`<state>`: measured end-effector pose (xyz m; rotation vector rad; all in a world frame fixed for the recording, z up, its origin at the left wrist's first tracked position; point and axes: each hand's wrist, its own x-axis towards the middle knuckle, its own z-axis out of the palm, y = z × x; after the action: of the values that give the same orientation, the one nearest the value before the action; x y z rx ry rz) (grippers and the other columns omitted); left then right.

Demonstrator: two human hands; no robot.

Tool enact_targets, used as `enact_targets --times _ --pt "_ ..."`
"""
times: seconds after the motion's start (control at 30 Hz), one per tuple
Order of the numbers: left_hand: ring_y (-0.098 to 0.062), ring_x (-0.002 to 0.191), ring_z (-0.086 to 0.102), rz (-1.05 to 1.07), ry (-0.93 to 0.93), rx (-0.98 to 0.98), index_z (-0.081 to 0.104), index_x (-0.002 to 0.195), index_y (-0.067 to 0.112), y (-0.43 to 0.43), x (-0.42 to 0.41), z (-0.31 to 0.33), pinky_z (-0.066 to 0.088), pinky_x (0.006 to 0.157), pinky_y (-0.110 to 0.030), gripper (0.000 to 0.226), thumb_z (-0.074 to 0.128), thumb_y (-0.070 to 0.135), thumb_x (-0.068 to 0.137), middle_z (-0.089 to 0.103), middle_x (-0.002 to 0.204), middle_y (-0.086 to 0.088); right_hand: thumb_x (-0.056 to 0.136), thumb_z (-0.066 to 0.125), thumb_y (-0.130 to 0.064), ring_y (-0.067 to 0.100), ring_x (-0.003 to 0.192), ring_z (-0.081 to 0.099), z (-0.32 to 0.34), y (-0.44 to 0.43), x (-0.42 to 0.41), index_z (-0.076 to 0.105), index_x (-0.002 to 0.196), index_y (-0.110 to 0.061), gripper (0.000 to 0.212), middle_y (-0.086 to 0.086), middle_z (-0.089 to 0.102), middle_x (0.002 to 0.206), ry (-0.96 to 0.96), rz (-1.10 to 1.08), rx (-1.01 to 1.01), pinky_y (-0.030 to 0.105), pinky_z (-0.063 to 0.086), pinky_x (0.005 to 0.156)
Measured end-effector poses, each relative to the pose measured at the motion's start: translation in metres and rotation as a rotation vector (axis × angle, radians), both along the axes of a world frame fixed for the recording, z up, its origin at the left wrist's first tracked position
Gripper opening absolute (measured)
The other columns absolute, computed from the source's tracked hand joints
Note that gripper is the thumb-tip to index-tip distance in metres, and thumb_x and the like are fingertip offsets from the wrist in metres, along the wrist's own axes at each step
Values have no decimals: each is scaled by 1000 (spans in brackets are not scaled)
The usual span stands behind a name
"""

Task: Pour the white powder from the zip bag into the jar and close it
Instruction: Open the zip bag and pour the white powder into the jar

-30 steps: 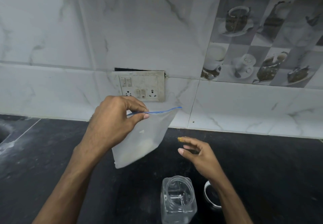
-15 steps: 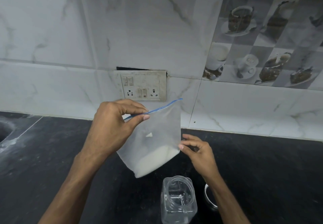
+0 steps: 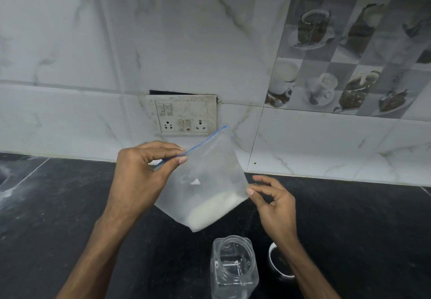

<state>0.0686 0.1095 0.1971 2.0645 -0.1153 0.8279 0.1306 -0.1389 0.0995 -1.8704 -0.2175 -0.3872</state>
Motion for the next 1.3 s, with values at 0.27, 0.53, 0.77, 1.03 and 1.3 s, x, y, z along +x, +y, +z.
enact_targets --times 0.27,0.53,0.77,1.03,1.3 --pt "6 86 68 23 -23 -58 77 88 26 -5 -2 -19 47 82 -4 21 80 11 75 70 95 30 82 76 -4 -4 91 63 13 -7 3 74 77 -37 33 -12 70 98 -14 -11 -3 9 40 55" --pt "7 85 68 33 -51 -92 76 89 25 -9 -4 -37 47 80 -4 23 80 8 74 69 90 36 84 75 -6 -13 96 63 22 -15 8 73 79 -41 35 -19 72 96 -58 -55 -36 6 48 66" --pt "4 83 70 28 -61 -164 77 86 23 -17 -6 -47 49 79 -6 22 81 7 72 72 95 22 84 75 -7 -6 100 67 34 -27 9 75 83 -35 28 -18 73 95 -54 -78 -5 5 48 80" --pt "3 82 71 3 -70 -213 77 87 22 -26 -6 -51 51 78 -7 27 81 0 72 73 93 21 86 73 -7 -4 79 70 38 -32 10 78 92 -17 13 -15 76 85 -38 -121 36 15 57 75" --pt "0 81 71 -7 -73 -243 77 86 23 -27 -7 -54 52 77 -10 28 80 -1 72 74 91 17 80 73 8 4 76 70 38 -37 5 67 90 -16 27 1 73 84 51 -40 77 12 54 74"
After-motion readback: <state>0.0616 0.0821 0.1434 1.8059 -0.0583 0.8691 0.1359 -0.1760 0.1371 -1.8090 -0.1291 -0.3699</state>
